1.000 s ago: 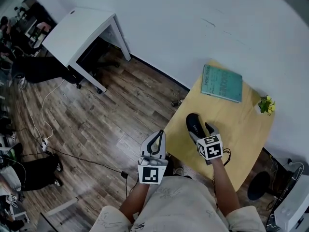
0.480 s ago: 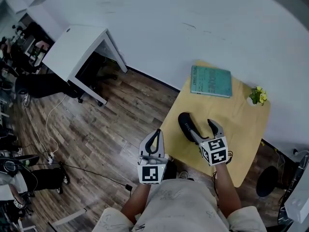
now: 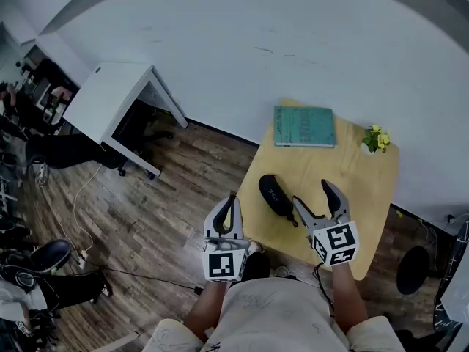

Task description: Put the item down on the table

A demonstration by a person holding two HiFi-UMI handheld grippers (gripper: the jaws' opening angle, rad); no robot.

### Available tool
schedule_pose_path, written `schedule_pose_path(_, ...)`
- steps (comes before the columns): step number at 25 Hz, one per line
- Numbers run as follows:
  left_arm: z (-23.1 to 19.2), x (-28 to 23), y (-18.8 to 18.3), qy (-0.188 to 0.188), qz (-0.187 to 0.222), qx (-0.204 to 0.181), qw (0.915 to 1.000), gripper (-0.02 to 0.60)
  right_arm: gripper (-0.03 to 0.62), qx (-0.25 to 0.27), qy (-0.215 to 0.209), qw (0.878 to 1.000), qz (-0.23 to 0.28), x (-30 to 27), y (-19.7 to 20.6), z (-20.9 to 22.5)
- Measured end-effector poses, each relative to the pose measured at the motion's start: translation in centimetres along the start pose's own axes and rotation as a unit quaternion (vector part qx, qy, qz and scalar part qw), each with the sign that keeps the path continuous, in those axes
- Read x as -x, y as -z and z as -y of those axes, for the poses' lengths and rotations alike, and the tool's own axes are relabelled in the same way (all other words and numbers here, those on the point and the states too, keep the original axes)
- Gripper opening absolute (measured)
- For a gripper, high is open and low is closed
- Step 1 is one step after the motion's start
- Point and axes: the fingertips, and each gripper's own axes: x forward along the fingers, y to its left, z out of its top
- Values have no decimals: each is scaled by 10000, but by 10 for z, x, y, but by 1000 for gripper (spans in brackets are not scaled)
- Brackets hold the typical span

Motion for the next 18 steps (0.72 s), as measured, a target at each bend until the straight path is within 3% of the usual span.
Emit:
schedule_pose_path(5, 8, -3, -21, 62, 122, -68, 9999, 8, 350, 486, 419, 9950, 768, 28, -29, 6)
schedule_pose_path(11, 16, -3, -42, 135, 272, -207, 9993, 8, 350, 731, 847, 9793, 1689, 60, -56, 13)
schedule_pose_path(18, 16, -3, -44, 108, 301, -270, 9991, 8, 349, 688, 1129, 9742, 1832, 70, -59, 25)
